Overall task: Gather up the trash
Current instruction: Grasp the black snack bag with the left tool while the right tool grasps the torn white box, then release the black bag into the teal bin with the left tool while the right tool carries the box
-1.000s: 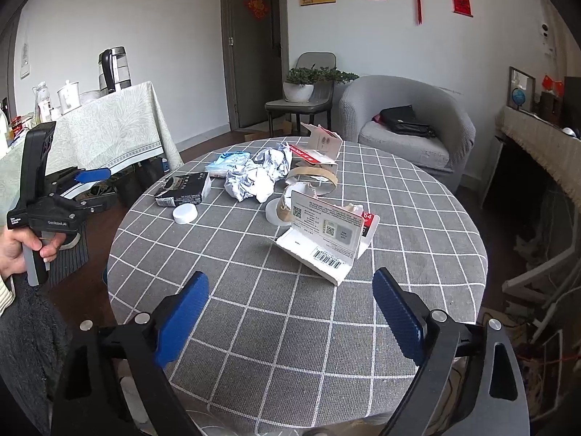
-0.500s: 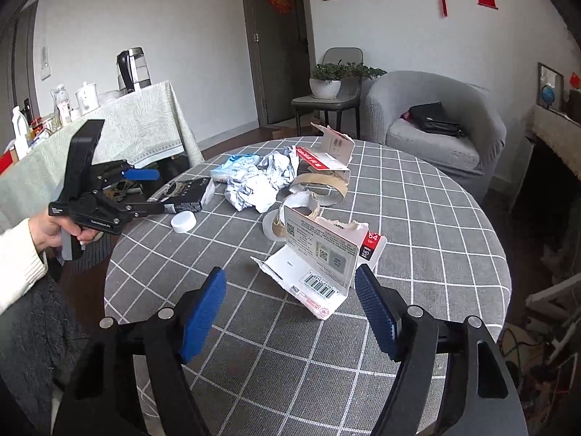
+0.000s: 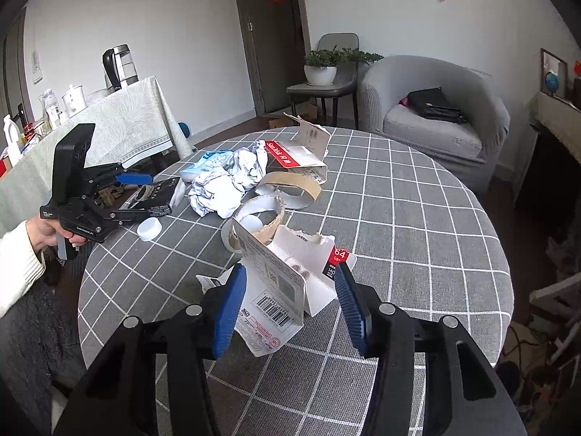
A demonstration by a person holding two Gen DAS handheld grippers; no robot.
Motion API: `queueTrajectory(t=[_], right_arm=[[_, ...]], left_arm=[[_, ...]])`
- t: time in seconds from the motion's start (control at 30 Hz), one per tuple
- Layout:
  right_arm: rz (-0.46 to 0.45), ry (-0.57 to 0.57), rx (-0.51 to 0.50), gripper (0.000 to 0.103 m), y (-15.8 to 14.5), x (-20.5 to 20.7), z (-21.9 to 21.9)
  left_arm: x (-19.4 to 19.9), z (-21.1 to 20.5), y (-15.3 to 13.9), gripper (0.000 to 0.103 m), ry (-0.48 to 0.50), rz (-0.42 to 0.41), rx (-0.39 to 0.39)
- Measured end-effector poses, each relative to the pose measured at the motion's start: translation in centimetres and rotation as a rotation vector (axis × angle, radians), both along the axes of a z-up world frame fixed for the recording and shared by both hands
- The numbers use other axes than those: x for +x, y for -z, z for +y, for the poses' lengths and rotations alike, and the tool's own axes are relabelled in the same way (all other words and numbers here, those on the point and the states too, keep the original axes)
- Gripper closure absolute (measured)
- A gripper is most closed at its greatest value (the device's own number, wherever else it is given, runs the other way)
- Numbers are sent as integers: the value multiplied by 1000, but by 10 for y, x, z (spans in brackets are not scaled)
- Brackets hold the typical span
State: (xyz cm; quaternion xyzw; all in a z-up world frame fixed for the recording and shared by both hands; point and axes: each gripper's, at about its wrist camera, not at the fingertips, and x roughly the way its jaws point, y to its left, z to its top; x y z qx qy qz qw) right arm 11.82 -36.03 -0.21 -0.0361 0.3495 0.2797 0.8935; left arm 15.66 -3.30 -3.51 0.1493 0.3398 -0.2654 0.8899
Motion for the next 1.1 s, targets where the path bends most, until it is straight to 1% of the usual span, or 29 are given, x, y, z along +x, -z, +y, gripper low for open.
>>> queueTrajectory(t=[0.07,0.1,0.13,0.23,0.37,0.5,0.57,0.63,0.67,0.7,0.73,0.83,0.9,1.0,1.1], right_arm=[[12,-12,-7,55,3,5,3],[16,-19,-9,57,4,7,5],[21,-27,-10,62,5,9,6],[31,-58,-16,70,7,13,12],[27,-67,-33,70,5,14,15],[31,-99,-74,75,7,12,26],[36,-115,-73,80,7,12,30],[39,-128,-71,89,7,10,32],[41,-133,-72,91,7,8,34],[44,-138,-71,98,6,7,35],[44,-138,-77,101,6,4,37],[44,-127,-78,101,5,-2,37],[41,-110,-75,101,2,-7,37],[32,-82,-67,101,-3,-13,34],[13,-37,-33,101,-15,-21,29]], left_arm=[[4,-2,0,16,6,13,-15],[6,-4,0,16,5,16,-15],[6,-6,0,16,3,14,-15],[7,-11,-1,17,12,26,-24],[6,-24,-1,17,32,18,2],[6,-29,-1,18,36,19,0],[6,-29,-1,21,36,18,-4],[6,-29,-1,29,32,18,-6],[6,-28,-2,30,31,21,-10],[7,-28,-2,33,29,24,-15],[7,-29,-2,36,31,26,-17],[5,-29,-4,42,27,28,-32],[5,-27,-6,44,15,34,-57],[1,-22,-12,45,-6,36,-108],[-7,-16,-20,45,-29,25,-151]])
